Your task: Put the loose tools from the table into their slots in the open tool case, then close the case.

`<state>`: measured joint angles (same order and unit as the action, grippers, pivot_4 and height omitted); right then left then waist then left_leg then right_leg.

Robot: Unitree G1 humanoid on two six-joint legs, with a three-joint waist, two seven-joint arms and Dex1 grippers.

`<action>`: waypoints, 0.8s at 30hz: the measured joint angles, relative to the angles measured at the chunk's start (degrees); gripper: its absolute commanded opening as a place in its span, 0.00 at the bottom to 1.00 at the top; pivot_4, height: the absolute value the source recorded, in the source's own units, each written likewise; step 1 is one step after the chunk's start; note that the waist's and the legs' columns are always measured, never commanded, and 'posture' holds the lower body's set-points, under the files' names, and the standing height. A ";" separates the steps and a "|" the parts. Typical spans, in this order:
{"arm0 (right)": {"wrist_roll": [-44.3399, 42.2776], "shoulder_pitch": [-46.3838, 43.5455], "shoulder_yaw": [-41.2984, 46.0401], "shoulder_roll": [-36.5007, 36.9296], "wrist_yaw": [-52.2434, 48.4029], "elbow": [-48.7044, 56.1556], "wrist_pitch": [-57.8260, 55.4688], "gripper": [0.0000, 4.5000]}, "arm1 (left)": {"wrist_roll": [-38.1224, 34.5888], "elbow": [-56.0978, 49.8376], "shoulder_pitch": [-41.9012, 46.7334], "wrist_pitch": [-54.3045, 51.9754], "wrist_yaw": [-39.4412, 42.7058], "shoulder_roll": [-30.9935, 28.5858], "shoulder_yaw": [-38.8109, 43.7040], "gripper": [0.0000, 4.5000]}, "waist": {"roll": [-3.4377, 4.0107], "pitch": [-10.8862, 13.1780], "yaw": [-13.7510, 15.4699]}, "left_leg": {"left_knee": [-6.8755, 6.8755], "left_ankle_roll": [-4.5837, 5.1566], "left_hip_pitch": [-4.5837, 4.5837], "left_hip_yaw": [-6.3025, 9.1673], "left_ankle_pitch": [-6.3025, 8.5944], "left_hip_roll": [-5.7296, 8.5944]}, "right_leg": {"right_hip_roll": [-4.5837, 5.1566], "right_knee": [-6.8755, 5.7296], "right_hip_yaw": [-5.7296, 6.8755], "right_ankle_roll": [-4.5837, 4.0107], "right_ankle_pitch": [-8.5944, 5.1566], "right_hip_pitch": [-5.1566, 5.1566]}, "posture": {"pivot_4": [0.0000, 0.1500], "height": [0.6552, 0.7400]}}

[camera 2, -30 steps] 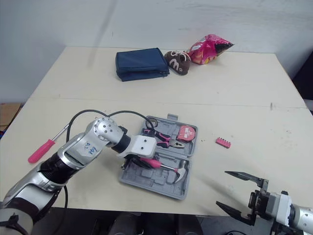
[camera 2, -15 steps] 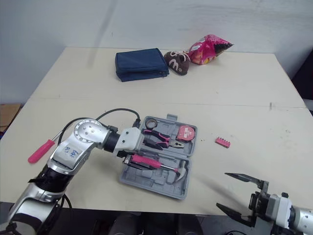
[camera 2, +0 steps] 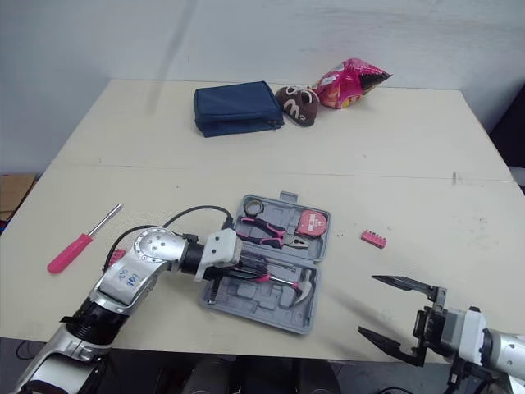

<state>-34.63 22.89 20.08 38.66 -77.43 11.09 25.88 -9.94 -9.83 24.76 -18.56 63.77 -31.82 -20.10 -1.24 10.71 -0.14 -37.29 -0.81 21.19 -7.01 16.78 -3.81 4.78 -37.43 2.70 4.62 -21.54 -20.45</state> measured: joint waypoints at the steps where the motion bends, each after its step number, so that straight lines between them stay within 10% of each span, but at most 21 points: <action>1: 0.04 -0.05 0.02 0.16 0.28 0.36 -0.16 1.00 | 0.29 -0.15 0.03 0.03 -0.33 0.02 -0.21 0.01 | 0.00 0.00 0.02 | 0.00 0.00 0.00 0.00 0.00 0.00 | 0.00 0.01 0.00 0.00 0.00 0.02 | 1.00 1.00; 24: 2.05 -3.49 -1.24 2.07 10.35 11.52 -12.06 1.00 | 6.02 -0.82 4.23 -5.43 -2.35 -0.87 -8.35 0.01 | 0.34 -1.32 0.26 | 0.24 0.43 -0.92 0.04 0.38 0.03 | 0.10 0.49 0.04 -0.01 0.00 1.10 | 1.00 1.00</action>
<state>-32.58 19.40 18.84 40.72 -67.09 22.61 13.82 -3.92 -10.66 28.99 -23.99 61.41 -32.69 -28.45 -0.89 9.40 0.12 -37.05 -0.38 20.27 -6.97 17.16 -3.78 4.88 -36.94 2.74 4.61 -21.54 -19.36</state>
